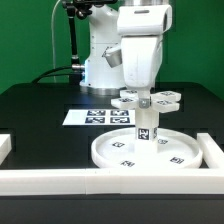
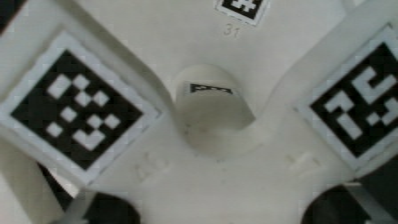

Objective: Assemble round table

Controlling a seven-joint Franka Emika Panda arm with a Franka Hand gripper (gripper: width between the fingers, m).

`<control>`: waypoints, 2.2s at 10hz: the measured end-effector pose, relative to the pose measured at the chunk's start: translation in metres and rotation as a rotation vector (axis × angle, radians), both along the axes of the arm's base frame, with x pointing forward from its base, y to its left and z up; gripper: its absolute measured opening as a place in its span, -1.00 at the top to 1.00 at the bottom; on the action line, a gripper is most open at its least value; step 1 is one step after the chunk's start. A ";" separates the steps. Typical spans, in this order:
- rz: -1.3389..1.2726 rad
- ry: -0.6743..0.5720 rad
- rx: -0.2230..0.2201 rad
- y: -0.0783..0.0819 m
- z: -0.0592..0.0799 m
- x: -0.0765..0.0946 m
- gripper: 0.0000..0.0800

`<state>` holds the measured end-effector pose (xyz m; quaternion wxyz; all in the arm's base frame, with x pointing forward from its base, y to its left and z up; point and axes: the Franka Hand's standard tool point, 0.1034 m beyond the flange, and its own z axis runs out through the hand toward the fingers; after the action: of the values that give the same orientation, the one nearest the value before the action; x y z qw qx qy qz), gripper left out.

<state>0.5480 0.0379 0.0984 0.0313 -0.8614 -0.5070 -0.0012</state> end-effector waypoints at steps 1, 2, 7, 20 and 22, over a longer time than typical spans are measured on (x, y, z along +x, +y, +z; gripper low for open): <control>-0.130 0.013 0.007 0.000 0.000 0.000 -0.12; -0.215 0.017 0.011 0.000 0.000 0.000 -0.12; -0.524 0.031 0.002 0.000 0.001 0.001 -0.13; -1.649 0.056 0.069 -0.002 0.000 0.005 -0.13; -1.868 0.097 0.087 -0.003 0.000 0.005 -0.13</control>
Offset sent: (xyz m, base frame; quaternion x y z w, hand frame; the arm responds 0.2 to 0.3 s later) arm 0.0000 0.0000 0.0000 0.0000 0.0000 0.1938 0.9810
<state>0.5529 0.0348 0.0988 0.0710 -0.9168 0.3929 -0.0091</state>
